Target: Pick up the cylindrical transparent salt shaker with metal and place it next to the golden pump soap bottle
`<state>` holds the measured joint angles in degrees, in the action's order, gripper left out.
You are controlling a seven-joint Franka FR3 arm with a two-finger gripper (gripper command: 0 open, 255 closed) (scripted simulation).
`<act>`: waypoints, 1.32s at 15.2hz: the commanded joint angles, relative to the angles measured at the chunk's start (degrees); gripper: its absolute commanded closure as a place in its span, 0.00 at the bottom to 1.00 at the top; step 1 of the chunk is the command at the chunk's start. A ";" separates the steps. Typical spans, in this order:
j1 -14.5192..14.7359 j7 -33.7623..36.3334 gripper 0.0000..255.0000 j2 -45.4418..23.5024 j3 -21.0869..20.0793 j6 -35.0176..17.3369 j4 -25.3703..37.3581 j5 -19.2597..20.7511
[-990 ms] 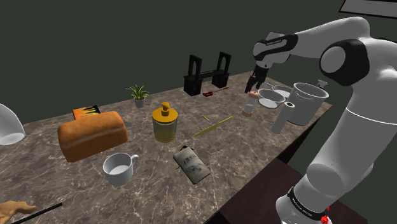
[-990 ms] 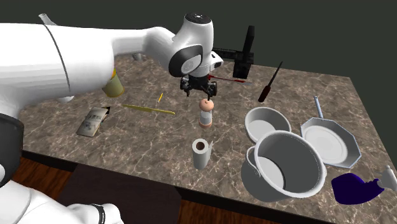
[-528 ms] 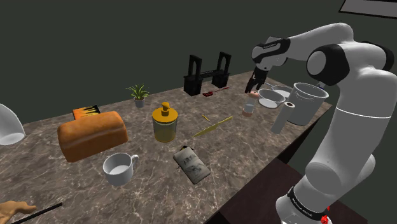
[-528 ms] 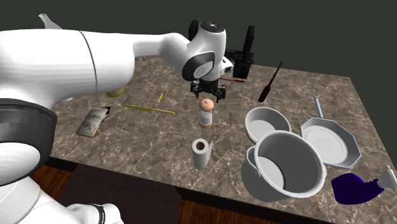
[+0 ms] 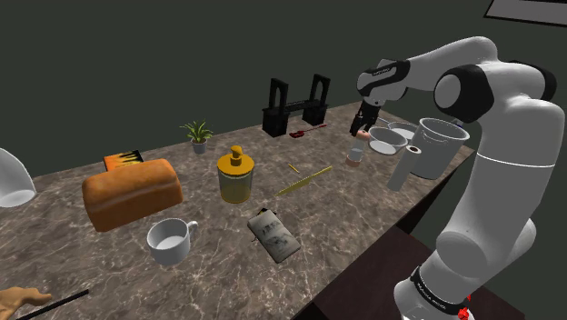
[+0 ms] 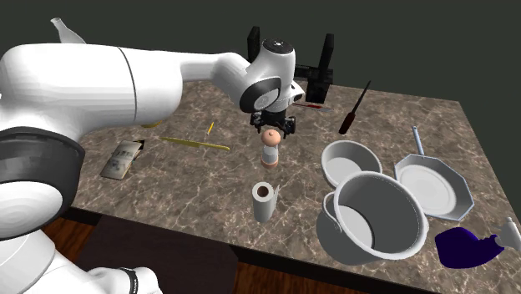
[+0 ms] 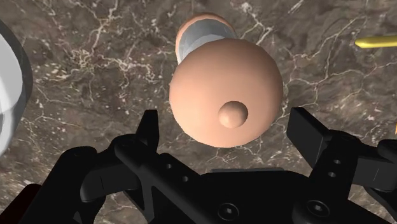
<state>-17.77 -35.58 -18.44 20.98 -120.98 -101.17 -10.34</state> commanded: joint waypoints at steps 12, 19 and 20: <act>0.01 0.02 1.00 -0.01 -0.01 -0.03 -0.02 0.00; 0.14 0.69 1.00 1.50 0.31 4.01 2.65 0.86; 0.15 0.80 1.00 1.71 0.35 4.70 3.14 0.98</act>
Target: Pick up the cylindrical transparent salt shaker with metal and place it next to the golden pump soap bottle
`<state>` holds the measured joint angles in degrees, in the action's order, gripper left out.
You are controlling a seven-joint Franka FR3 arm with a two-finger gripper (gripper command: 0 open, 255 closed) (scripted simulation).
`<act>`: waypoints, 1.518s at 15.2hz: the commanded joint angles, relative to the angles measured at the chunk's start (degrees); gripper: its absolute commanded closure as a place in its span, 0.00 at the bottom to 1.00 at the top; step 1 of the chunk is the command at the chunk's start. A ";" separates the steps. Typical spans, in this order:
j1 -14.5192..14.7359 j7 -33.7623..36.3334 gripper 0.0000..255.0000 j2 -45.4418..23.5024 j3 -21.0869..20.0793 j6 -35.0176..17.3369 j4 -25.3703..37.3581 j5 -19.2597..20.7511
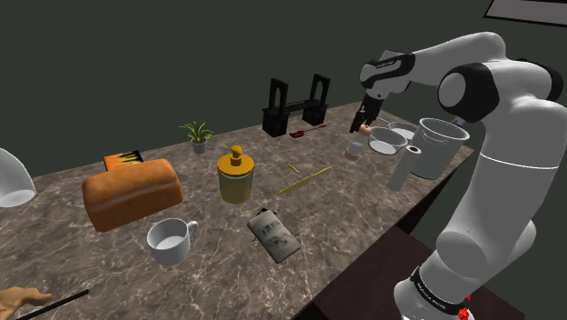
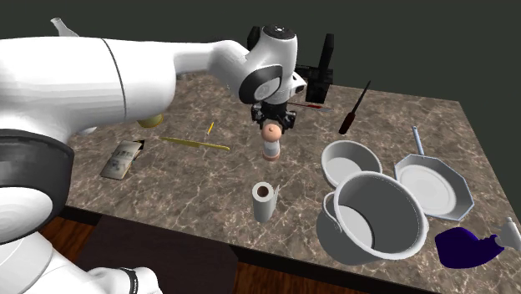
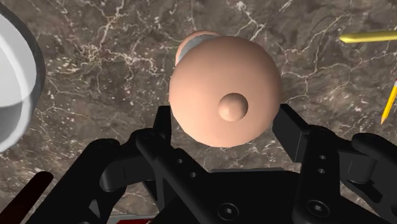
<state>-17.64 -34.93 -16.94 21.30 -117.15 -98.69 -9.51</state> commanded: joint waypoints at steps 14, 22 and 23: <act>-0.13 1.24 1.00 1.93 0.48 10.96 9.21 1.25; -0.54 1.58 1.00 1.69 0.64 17.21 15.71 1.30; -0.62 1.61 1.00 1.58 0.66 18.02 16.63 1.28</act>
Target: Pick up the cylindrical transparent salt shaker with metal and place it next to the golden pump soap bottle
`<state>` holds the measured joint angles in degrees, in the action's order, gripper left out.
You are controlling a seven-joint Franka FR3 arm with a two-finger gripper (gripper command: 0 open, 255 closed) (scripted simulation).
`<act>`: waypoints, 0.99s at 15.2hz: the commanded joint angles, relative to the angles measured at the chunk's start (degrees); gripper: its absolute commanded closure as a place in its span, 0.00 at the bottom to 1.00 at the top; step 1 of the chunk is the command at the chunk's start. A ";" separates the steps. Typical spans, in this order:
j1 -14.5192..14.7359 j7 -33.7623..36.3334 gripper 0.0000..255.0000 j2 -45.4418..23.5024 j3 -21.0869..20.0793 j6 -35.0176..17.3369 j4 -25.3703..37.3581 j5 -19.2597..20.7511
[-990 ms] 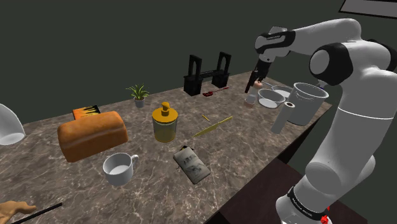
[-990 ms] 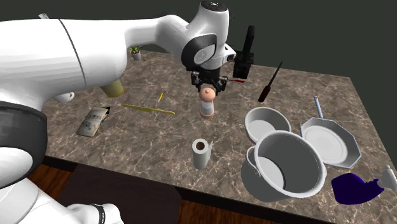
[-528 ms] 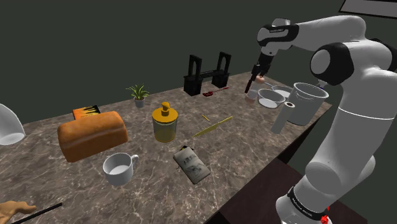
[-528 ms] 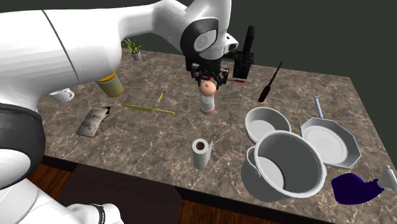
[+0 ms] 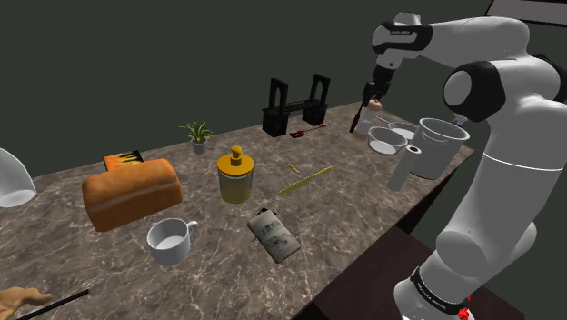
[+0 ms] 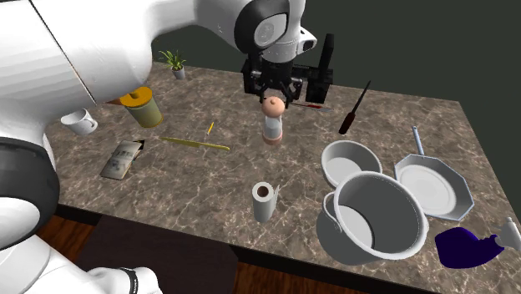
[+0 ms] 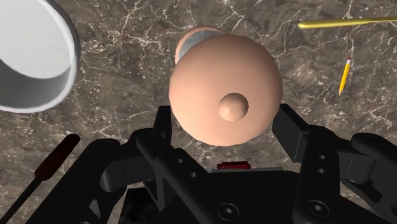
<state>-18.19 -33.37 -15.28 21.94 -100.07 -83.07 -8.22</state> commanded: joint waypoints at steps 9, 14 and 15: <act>-1.09 0.19 1.00 -1.91 0.18 8.76 10.56 -0.66; -2.08 0.20 1.00 -3.83 0.24 13.66 17.29 -1.43; -2.34 0.20 1.00 -4.32 0.24 14.71 18.81 -1.63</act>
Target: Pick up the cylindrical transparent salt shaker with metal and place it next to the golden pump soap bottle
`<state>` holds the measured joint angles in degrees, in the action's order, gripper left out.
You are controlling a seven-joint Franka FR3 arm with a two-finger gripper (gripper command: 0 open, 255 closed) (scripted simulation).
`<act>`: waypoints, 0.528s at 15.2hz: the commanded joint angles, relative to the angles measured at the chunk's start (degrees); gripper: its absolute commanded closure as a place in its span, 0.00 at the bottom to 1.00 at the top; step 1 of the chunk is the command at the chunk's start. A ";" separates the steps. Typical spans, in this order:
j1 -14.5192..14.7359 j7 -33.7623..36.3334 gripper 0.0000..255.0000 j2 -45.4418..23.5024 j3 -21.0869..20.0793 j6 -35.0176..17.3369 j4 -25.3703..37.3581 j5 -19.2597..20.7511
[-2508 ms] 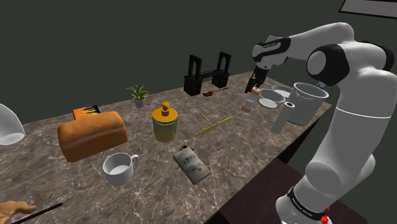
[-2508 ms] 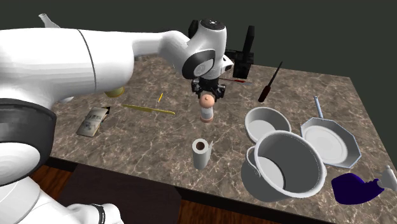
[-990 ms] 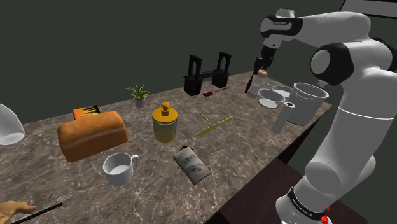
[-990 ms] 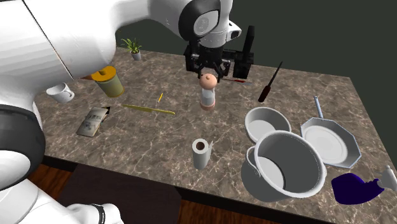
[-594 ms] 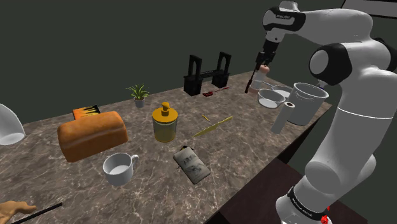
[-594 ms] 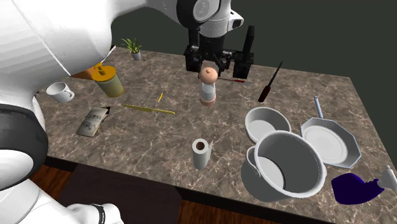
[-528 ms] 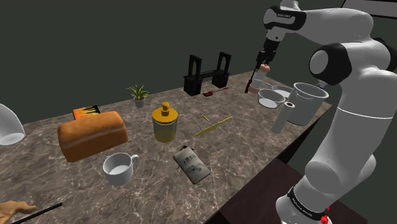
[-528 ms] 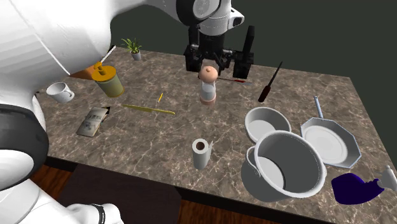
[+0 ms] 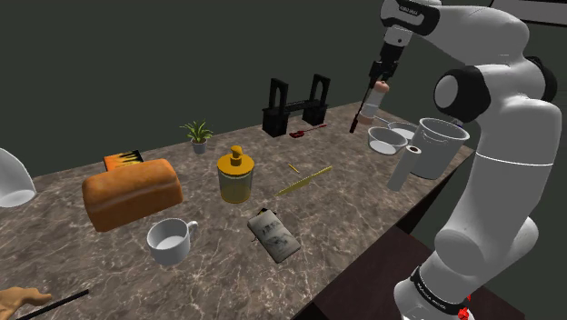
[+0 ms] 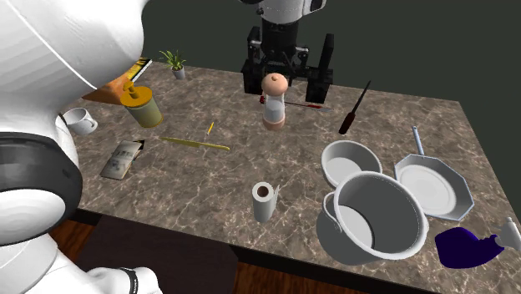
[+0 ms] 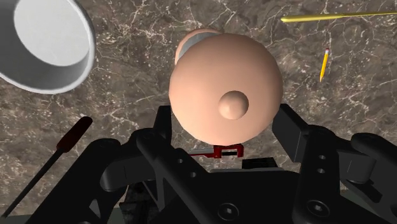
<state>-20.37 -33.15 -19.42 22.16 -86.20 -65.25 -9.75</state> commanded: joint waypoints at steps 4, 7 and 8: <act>-1.46 0.01 1.00 -2.64 0.01 5.44 7.97 -1.12; -2.92 0.10 1.00 -5.28 -0.11 9.52 14.66 -2.22; -3.57 0.17 1.00 -6.43 -0.19 11.10 17.38 -2.70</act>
<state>-23.33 -33.07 -24.69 22.05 -76.77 -50.67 -11.98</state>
